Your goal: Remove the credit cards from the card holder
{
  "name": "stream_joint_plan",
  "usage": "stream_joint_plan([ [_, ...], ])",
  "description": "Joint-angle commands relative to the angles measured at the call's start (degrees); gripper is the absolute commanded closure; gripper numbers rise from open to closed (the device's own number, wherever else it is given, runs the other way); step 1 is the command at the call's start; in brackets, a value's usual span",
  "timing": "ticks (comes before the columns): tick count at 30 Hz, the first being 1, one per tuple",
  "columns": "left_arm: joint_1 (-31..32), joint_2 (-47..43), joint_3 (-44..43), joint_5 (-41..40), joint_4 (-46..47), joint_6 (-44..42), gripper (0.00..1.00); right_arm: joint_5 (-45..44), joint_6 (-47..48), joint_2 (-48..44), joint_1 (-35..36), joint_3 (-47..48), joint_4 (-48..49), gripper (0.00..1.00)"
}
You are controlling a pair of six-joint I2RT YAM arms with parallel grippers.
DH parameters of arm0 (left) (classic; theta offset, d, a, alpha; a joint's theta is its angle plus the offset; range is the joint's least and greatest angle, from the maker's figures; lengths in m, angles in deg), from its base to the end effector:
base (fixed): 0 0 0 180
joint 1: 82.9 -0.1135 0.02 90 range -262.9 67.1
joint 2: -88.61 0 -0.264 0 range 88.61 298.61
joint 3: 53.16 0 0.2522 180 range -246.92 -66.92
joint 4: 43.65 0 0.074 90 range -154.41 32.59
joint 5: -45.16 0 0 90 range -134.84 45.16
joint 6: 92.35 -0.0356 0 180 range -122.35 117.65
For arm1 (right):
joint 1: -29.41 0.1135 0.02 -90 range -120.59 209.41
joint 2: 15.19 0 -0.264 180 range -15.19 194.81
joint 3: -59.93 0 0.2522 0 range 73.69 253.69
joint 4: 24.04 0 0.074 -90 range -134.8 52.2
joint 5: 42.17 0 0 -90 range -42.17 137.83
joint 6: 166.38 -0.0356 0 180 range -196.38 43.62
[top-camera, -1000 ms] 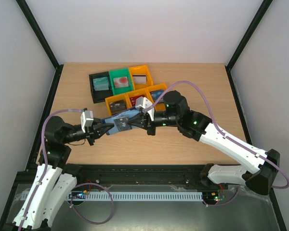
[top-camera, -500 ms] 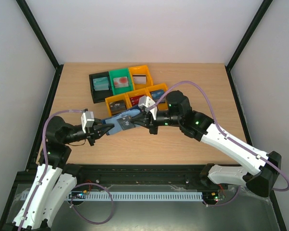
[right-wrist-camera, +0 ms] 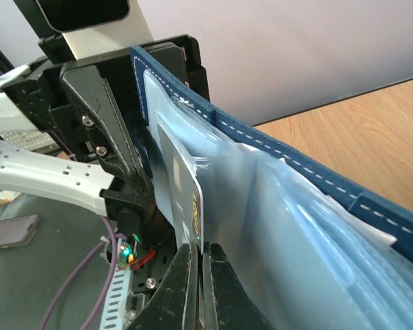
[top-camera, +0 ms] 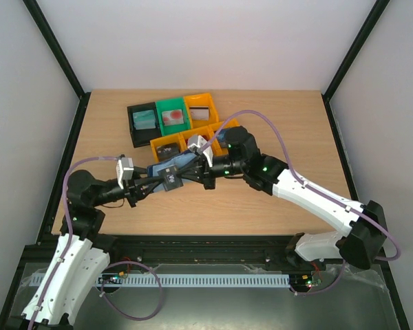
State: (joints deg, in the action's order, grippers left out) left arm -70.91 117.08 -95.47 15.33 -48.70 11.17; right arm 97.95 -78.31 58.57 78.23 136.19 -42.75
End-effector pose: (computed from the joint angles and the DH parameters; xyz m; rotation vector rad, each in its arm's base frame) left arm 0.1143 -0.0559 0.3137 0.8761 1.3344 -1.0879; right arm 0.1711 0.2371 0.3509 -1.3534 1.4622 1.3990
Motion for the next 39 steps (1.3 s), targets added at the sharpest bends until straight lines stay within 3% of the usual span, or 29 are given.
stream_joint_plan([
  [1, 0.57, -0.77, 0.2, 1.51, 4.16, 1.22, 0.77, 2.12, -4.15, 0.19, -0.3, 0.57, 7.47, 0.98],
  [3, 0.62, -0.79, 0.49, 0.73, 3.64, 1.09, 0.83, 2.9, -4.53, 0.48, -0.22, 0.58, 8.25, 0.98],
  [5, 0.67, -0.86, 0.72, -0.63, 3.4, 1.11, 0.97, 3.85, -4.61, 0.79, -0.07, 0.5, 8.44, 0.98],
  [6, 0.66, -0.87, 0.65, -1.15, 3.36, 1.11, 0.98, 4.13, -4.54, 0.86, -0.04, 0.44, 8.34, 0.98],
  [10, 0.66, -1.04, 0.42, -0.14, 4.1, 1.76, 0.98, 3.39, -2.5, 0.69, -0.02, 0.51, 5.51, 0.92],
  [15, 0.54, -1.32, -0.21, 1.18, 5.03, 1.95, 0.98, -5.81, -0.09, -2.01, -0.58, -2.13, 3.16, 0.8],
  [21, 0.44, -1.22, -0.42, 2.27, 5.77, 1.2, 0.97, -10.39, 0.19, -3.79, -0.66, -3.06, 2.01, 0.78],
  [31, 0.41, -0.98, -0.86, 1.98, 5.11, 0.72, 0.97, -4.11, 0.69, -1.05, -0.65, -1.32, 0.8, 0.71],
  [39, 0.48, -1.15, -0.75, 1.63, 4.47, -0.07, 0.98, -6.96, 6.42, -5.5, -0.74, -1.62, -6.24, 0.63],
])
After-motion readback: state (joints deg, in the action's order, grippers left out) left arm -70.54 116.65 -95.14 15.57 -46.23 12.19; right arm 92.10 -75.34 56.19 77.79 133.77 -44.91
